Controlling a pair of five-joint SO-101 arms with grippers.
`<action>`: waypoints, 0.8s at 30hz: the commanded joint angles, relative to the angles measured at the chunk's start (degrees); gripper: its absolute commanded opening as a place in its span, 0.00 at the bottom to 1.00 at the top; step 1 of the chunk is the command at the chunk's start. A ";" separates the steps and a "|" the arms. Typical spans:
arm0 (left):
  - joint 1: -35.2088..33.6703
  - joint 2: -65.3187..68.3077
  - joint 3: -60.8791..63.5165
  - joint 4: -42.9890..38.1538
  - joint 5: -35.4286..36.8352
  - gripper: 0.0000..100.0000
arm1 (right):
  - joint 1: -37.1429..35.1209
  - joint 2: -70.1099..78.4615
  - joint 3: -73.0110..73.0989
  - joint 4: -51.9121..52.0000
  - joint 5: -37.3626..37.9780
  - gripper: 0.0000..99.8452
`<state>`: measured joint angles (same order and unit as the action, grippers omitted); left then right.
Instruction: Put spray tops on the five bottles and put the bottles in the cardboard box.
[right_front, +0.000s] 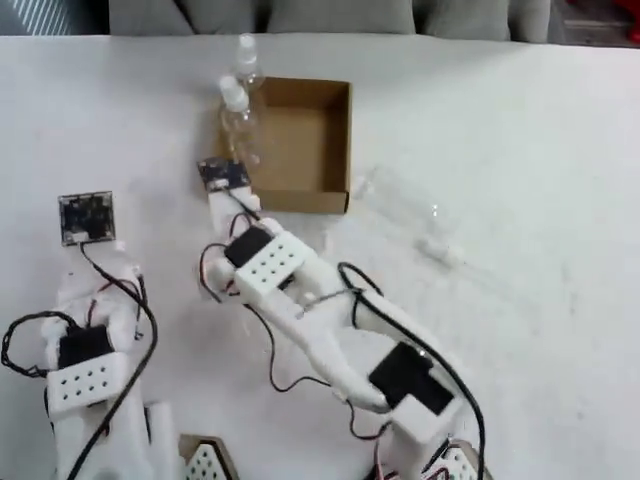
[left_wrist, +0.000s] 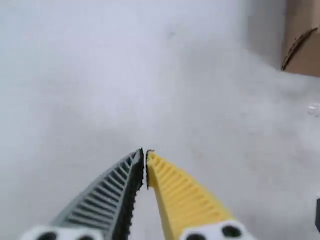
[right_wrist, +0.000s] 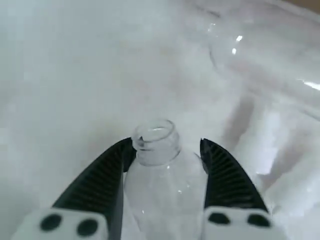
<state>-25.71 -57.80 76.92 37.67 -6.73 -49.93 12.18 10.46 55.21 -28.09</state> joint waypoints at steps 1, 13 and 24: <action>-1.80 6.81 -6.24 -2.11 2.64 0.02 | -0.40 2.51 -0.53 -4.44 -0.97 0.10; -2.95 28.79 -18.81 -1.49 2.90 0.02 | -1.63 2.95 -2.29 -4.09 0.79 0.43; 2.59 17.45 -10.64 -1.58 2.55 0.02 | 6.46 2.95 -20.84 27.03 6.15 0.47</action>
<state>-25.36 -36.18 65.85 37.49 -4.53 -46.51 15.69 -4.22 73.58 -22.73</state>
